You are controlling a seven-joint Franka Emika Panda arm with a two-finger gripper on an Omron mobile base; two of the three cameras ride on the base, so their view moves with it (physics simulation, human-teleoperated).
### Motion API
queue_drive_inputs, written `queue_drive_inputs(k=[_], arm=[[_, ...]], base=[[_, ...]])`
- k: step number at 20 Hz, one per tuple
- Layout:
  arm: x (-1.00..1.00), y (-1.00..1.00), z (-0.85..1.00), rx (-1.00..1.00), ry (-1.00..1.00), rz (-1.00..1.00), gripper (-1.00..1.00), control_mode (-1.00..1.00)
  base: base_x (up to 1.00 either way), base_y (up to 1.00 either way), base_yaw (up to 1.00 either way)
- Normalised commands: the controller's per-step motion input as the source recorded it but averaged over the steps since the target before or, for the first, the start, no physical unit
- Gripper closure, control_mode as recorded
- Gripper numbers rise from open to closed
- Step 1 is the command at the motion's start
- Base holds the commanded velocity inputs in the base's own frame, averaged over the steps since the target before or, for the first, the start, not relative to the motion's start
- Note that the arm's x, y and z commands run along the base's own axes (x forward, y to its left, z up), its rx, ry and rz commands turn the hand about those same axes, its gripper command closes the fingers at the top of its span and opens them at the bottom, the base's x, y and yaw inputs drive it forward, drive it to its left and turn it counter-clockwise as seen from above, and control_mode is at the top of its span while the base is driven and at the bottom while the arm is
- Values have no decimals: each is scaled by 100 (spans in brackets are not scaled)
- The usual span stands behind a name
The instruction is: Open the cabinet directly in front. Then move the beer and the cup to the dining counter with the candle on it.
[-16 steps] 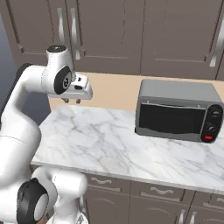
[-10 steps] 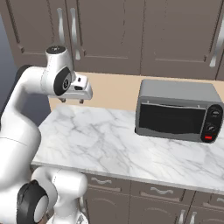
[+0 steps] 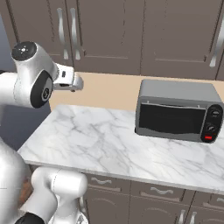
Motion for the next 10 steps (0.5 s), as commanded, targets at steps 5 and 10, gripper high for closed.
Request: queue_drive_inputs(k=[5, 10], arm=[[-70, 0, 84, 0, -70, 0, -100, -100], [-45, 0, 33, 0, -44, 0, -100, -100]], base=[[0, 0, 0], [0, 0, 0]])
